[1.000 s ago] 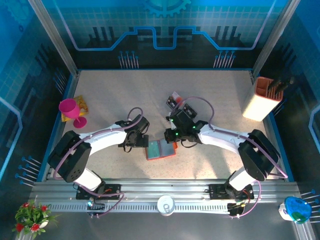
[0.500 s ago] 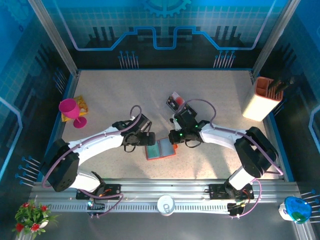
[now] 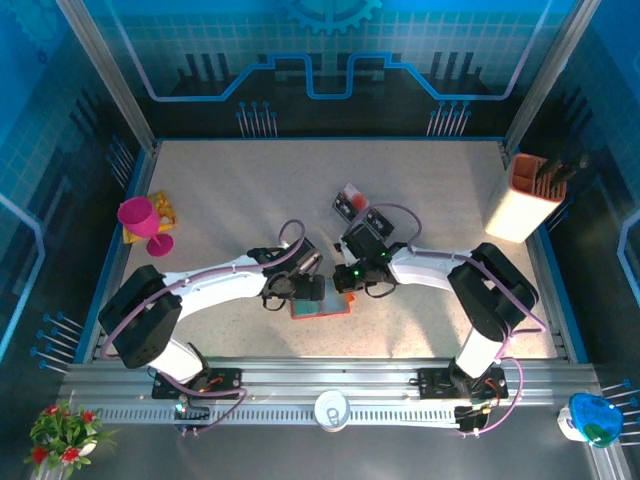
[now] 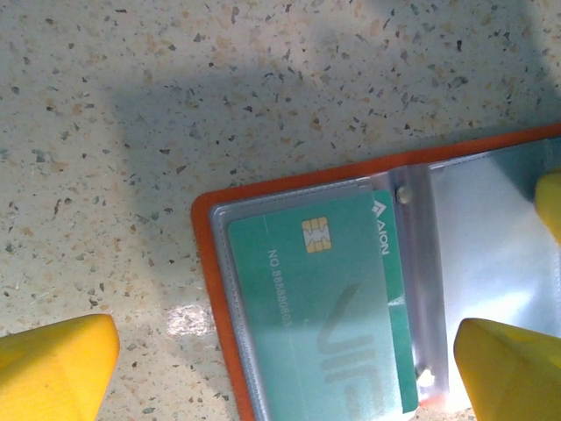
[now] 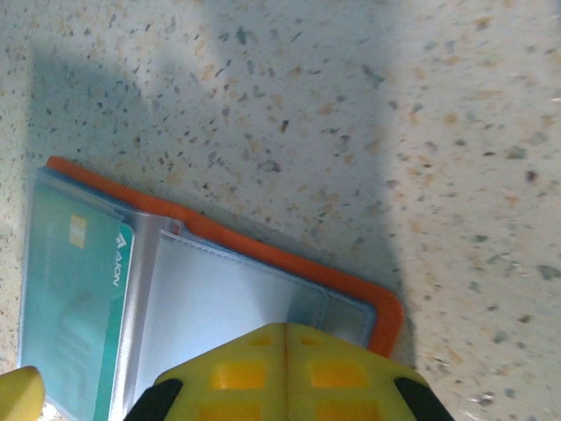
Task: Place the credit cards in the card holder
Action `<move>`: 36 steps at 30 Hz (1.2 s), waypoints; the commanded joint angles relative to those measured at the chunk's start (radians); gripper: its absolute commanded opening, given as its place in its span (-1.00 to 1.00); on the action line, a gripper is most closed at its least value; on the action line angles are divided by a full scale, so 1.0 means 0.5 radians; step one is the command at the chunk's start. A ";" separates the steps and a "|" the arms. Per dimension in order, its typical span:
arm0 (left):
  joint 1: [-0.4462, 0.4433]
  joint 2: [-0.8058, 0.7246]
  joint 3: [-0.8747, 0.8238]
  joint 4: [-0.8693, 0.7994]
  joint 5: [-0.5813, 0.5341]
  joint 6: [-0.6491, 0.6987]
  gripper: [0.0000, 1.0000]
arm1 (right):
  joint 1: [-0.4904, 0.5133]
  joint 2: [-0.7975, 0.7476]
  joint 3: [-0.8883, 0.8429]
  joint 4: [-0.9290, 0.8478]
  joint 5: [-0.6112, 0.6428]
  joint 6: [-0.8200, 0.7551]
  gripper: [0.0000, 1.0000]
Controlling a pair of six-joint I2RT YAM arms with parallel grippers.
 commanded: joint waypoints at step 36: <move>-0.042 0.118 -0.161 0.116 -0.114 0.017 0.88 | 0.078 -0.006 -0.083 0.145 -0.067 0.248 -0.40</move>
